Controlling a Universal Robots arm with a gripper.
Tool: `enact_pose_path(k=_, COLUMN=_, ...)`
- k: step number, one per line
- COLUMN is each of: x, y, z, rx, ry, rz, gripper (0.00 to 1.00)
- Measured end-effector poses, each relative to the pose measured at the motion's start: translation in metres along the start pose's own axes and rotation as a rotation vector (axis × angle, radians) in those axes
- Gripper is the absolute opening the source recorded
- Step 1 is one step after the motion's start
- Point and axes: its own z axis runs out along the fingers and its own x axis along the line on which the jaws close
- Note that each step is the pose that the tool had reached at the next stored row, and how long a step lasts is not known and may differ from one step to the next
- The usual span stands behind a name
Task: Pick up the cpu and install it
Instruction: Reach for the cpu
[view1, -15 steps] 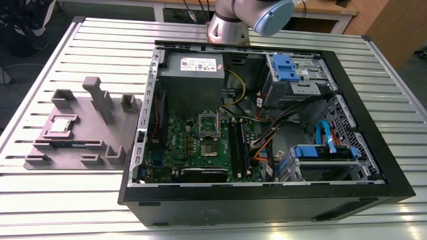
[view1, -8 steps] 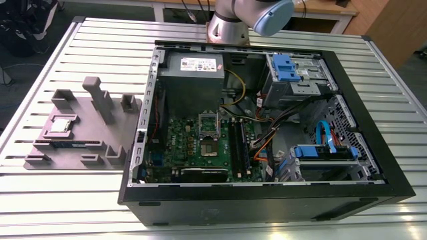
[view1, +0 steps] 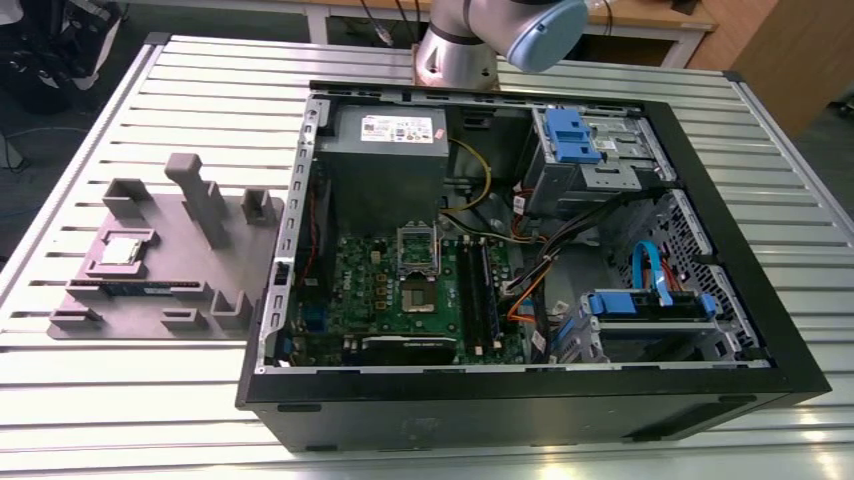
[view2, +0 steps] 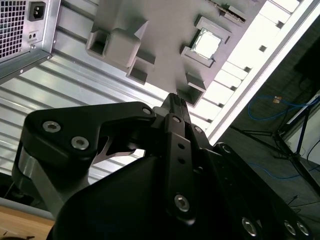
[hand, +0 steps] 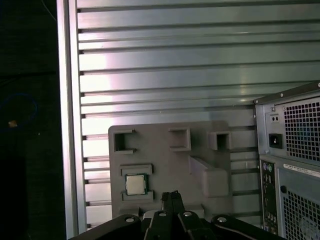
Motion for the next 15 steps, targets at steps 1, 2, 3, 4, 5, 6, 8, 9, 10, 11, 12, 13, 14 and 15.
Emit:
enact_pose_path(k=1, x=0.0000, y=0.0000, z=0.0002, rx=0.0000, ry=0.0000, rz=0.000, gripper=0.11)
enact_pose_path(k=2, x=0.0000, y=0.0000, z=0.0005, rx=-0.0002, ry=-0.0003, rz=0.000, gripper=0.11)
enact_pose_path(k=3, x=0.0000, y=-0.0001, z=0.0010, rx=-0.0003, ry=-0.0004, rz=0.000, gripper=0.11)
enact_pose_path(k=4, x=0.0001, y=-0.0001, z=0.0015, rx=-0.0003, ry=-0.0005, rz=0.000, gripper=0.11)
enact_pose_path(k=5, x=0.0001, y=-0.0001, z=0.0020, rx=-0.0002, ry=-0.0003, rz=0.000, gripper=0.11)
enact_pose_path(k=6, x=0.0001, y=-0.0001, z=0.0025, rx=-0.0002, ry=-0.0003, rz=0.000, gripper=0.11)
enact_pose_path(k=8, x=0.0001, y=-0.0002, z=0.0037, rx=-0.0003, ry=-0.0003, rz=0.000, gripper=0.11)
enact_pose_path(k=9, x=0.0002, y=-0.0002, z=0.0044, rx=-0.0002, ry=-0.0003, rz=0.000, gripper=0.11)
enact_pose_path(k=10, x=0.0002, y=-0.0002, z=0.0050, rx=-0.0002, ry=-0.0003, rz=0.000, gripper=0.11)
enact_pose_path(k=11, x=0.0002, y=-0.0003, z=0.0059, rx=-0.0002, ry=-0.0003, rz=0.000, gripper=0.11)
enact_pose_path(k=12, x=0.0002, y=-0.0003, z=0.0067, rx=-0.0002, ry=-0.0003, rz=0.000, gripper=0.11)
enact_pose_path(k=13, x=0.0002, y=-0.0004, z=0.0075, rx=-0.0002, ry=-0.0003, rz=0.000, gripper=0.11)
enact_pose_path(k=14, x=0.0002, y=-0.0004, z=0.0083, rx=-0.0002, ry=-0.0002, rz=0.000, gripper=0.11)
enact_pose_path(k=15, x=0.0003, y=-0.0004, z=0.0091, rx=-0.0002, ry=-0.0002, rz=0.000, gripper=0.11)
